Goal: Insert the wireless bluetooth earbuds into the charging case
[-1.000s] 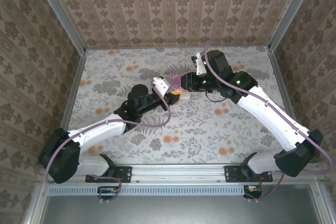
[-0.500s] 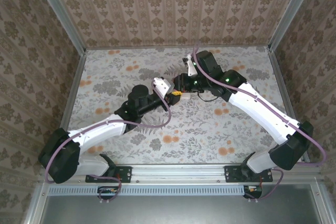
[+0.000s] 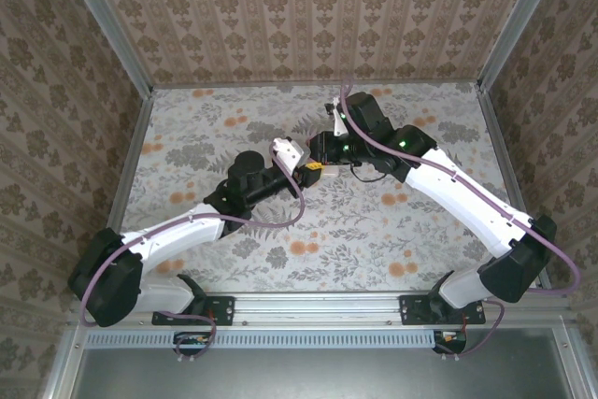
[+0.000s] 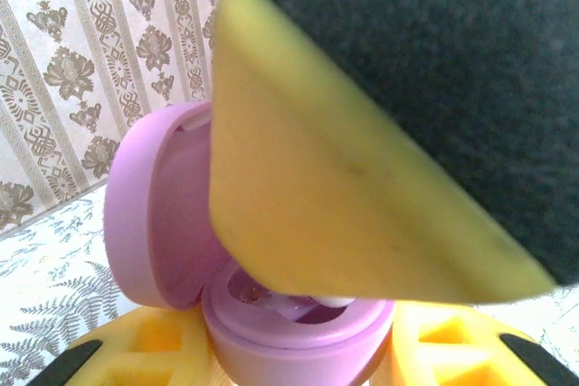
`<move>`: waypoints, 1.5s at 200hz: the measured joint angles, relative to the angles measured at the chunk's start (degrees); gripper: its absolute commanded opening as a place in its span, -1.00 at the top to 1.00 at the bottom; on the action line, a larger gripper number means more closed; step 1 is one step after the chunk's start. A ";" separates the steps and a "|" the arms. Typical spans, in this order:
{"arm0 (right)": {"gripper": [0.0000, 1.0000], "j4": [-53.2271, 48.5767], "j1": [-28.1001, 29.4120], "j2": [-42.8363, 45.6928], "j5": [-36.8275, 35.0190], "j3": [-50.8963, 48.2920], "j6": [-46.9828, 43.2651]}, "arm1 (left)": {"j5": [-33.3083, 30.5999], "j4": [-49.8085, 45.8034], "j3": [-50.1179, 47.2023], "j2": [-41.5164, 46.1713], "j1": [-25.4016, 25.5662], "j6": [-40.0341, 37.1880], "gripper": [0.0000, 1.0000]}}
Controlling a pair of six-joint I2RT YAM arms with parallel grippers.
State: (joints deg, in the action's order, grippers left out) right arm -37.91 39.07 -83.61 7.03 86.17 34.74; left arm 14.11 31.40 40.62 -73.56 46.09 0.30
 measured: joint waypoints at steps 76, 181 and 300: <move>0.54 0.22 0.00 -1.05 0.24 0.04 0.02 | -0.02 -0.11 0.00 0.00 0.02 -0.02 0.41; 0.53 0.39 0.26 -1.03 -0.35 0.02 0.00 | 0.00 -0.09 0.00 0.00 0.02 0.00 0.41; 0.54 0.44 0.26 -1.03 -0.37 -0.02 -0.04 | 0.02 -0.11 0.07 0.00 0.02 -0.02 0.41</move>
State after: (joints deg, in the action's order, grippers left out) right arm -37.47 39.33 -84.64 6.66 86.15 34.70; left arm 14.13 31.29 40.69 -73.56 46.11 0.27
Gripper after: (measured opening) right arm 0.231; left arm 0.352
